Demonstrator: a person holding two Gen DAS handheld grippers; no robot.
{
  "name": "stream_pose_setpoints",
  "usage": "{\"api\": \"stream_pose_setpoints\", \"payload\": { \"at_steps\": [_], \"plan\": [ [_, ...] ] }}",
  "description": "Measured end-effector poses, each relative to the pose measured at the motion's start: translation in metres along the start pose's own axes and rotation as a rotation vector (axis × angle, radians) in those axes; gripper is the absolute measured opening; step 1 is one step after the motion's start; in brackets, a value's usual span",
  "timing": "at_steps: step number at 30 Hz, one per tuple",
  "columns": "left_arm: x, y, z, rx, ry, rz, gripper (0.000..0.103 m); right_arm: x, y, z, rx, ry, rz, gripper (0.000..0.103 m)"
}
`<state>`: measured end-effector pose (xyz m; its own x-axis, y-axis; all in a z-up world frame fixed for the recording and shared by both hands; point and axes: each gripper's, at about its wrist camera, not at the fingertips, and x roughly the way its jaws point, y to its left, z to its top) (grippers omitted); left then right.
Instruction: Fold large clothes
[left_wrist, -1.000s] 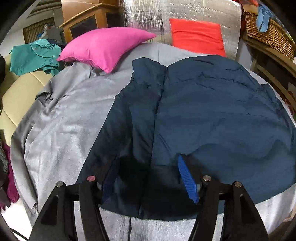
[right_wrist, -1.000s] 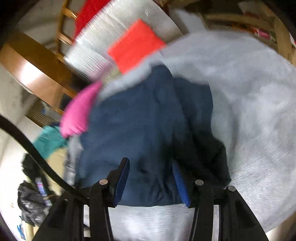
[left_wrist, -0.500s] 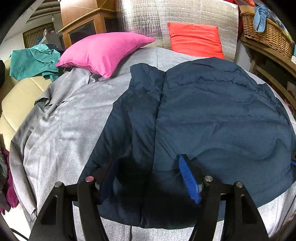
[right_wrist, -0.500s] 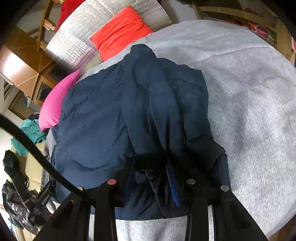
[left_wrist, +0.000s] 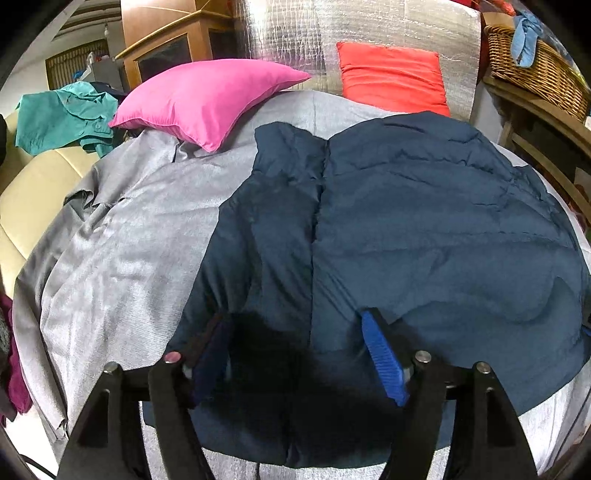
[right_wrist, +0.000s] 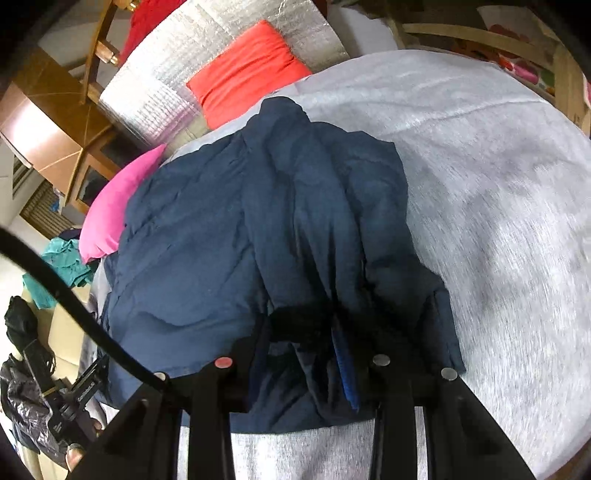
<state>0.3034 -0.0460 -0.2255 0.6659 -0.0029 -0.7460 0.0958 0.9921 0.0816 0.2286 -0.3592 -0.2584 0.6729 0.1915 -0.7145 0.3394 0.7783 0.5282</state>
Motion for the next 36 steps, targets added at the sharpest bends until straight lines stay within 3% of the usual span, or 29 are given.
{"api": "stream_pose_setpoints", "payload": {
  "at_steps": [3, 11, 13, 15, 17, 19, 25, 31, 36],
  "plan": [
    [0.008, 0.006, 0.001, -0.021, 0.023, 0.009, 0.091, -0.004, -0.001, -0.005, -0.003, -0.011, -0.006, 0.039],
    [0.018, 0.021, 0.016, -0.089, 0.077, -0.052, 0.093, -0.014, -0.018, 0.017, 0.165, 0.103, 0.109, 0.042],
    [0.019, 0.026, 0.021, -0.119, 0.077, -0.060, 0.093, -0.024, -0.018, 0.026, 0.188, 0.088, 0.142, 0.044],
    [0.023, 0.030, 0.026, -0.145, 0.078, -0.062, 0.093, -0.037, -0.013, 0.039, 0.167, 0.038, 0.169, 0.050],
    [0.026, 0.031, 0.029, -0.156, 0.081, -0.052, 0.093, -0.047, -0.006, 0.059, 0.141, -0.018, 0.174, 0.073],
    [0.029, 0.031, 0.031, -0.164, 0.082, -0.037, 0.093, -0.048, -0.002, 0.083, 0.128, -0.075, 0.162, 0.076],
    [0.033, 0.043, 0.035, -0.220, 0.083, -0.024, 0.093, 0.010, -0.004, 0.146, 0.106, -0.056, 0.060, 0.076],
    [0.048, 0.072, 0.042, -0.365, 0.131, -0.114, 0.093, 0.067, -0.003, 0.178, 0.099, -0.015, -0.012, 0.076],
    [0.034, 0.086, 0.062, -0.421, 0.003, -0.160, 0.093, 0.099, 0.001, 0.183, 0.060, 0.031, -0.056, 0.072]
  ]
}}
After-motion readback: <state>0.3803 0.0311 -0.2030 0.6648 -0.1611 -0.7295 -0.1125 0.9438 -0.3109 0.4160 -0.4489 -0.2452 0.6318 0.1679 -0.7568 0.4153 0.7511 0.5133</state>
